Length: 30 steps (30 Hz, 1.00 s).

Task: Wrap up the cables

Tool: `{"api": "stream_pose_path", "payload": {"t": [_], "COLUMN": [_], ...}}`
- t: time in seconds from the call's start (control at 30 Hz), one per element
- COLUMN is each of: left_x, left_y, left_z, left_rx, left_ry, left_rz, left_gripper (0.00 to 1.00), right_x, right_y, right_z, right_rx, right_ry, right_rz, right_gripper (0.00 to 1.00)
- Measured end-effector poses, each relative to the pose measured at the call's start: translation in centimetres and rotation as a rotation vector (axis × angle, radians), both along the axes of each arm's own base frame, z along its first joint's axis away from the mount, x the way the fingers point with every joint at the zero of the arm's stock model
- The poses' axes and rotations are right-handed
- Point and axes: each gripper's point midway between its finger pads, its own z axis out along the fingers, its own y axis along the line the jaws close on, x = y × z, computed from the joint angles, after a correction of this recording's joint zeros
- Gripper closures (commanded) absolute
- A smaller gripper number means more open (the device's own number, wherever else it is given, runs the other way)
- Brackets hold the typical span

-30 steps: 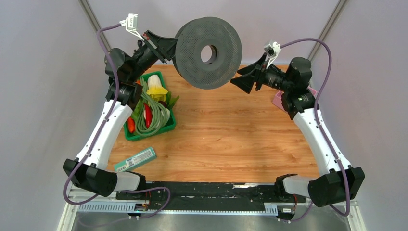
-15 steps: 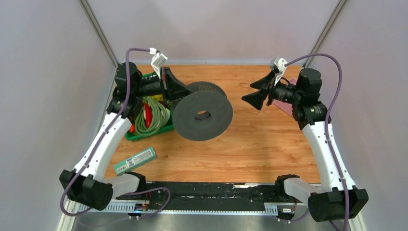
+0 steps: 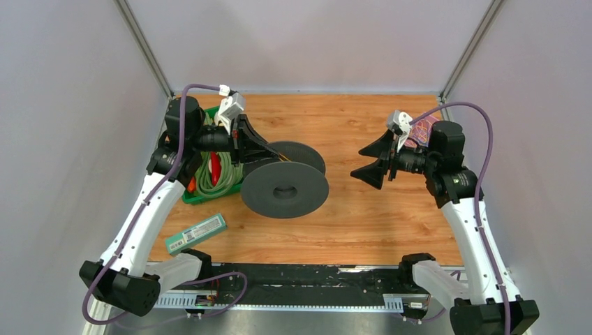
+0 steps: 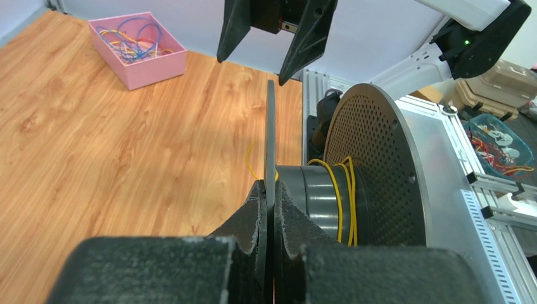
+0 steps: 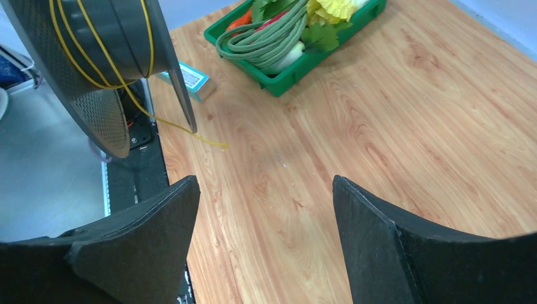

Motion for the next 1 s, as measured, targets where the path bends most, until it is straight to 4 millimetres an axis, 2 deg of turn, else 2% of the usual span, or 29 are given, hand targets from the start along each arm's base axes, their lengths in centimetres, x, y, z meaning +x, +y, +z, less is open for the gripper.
{"api": "stream_pose_path", "payload": {"t": [0.17,0.37,0.53,0.73,1.0], "left_x": [-0.5,-1.4,-1.7,-1.9,-1.8], "left_y": [-0.2,-0.6,-0.9,-1.0,-1.3], "left_z": [0.5,0.7,0.7,1.2,1.2], "left_rx": [-0.013,-0.016,-0.016,-0.02,-0.019], "left_ry": [-0.021,-0.018,-0.013,-0.021,-0.023], "left_rz": [-0.038,-0.079,-0.091,-0.096,-0.088], "left_gripper": [1.0,1.0,1.0,1.0,1.0], "right_x": [-0.6,-1.7,-1.9,-2.6,-3.2], "right_y": [1.2,3.5,5.0,5.6,5.8], "right_z": [-0.5,-2.0,-3.3,-4.7,-5.0], "right_rx": [-0.004,-0.047,-0.089,-0.132,-0.147], "right_ry": [0.0,-0.034,-0.066,-0.084,-0.108], "right_rz": [0.07,0.174,0.239,0.3,0.333], "right_gripper": [0.19,0.21,0.28,0.45,0.49]}}
